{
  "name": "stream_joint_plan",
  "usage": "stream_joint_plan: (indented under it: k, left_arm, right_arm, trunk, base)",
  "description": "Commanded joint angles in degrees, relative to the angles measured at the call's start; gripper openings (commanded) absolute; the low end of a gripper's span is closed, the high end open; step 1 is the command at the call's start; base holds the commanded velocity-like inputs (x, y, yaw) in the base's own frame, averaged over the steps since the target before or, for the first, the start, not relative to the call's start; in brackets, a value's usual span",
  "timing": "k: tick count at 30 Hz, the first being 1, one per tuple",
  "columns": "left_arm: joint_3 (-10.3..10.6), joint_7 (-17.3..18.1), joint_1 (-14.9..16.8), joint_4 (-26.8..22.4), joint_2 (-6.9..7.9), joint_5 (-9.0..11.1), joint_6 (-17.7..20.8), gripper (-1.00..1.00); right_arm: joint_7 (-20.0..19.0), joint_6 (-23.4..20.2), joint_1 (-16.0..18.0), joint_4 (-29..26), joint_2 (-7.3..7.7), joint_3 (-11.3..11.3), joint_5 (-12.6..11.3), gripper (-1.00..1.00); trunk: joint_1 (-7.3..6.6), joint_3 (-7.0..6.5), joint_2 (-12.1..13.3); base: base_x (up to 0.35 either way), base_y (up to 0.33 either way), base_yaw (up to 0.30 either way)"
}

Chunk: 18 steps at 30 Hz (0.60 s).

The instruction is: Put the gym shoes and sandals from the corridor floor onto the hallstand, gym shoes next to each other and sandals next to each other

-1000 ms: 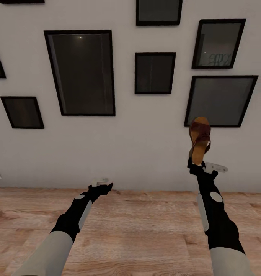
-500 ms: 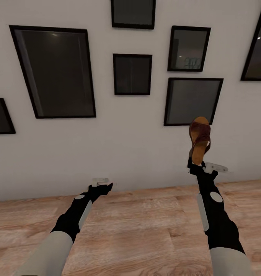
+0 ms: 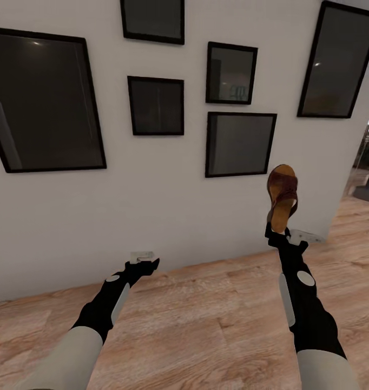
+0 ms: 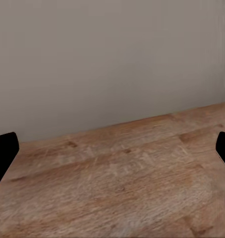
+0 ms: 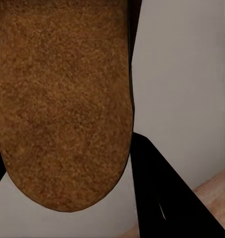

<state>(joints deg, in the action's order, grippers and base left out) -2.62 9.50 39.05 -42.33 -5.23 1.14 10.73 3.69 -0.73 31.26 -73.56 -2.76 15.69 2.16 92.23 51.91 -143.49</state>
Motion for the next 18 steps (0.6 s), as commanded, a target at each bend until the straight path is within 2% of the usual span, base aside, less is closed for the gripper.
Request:
stream_joint_plan:
  k: [1,18]
  left_arm:
    - [-0.28,0.36,0.01,-0.12,-0.05,0.13,0.46,1.0]
    - [-0.28,0.34,-0.01,-0.12,-0.04,0.17,0.51,1.0]
  right_arm:
    - [0.08,-0.06,0.05,-0.01,-0.05,0.04,0.04,-1.0]
    - [0.09,-0.06,0.03,-0.02,-0.05,0.04,0.04,-1.0]
  trunk:
    - [-0.01,0.04,-0.03]
    - [-0.01,-0.07,-0.03]
  base:
    - [0.0,0.0,-0.3]
    - [0.0,0.0,-0.3]
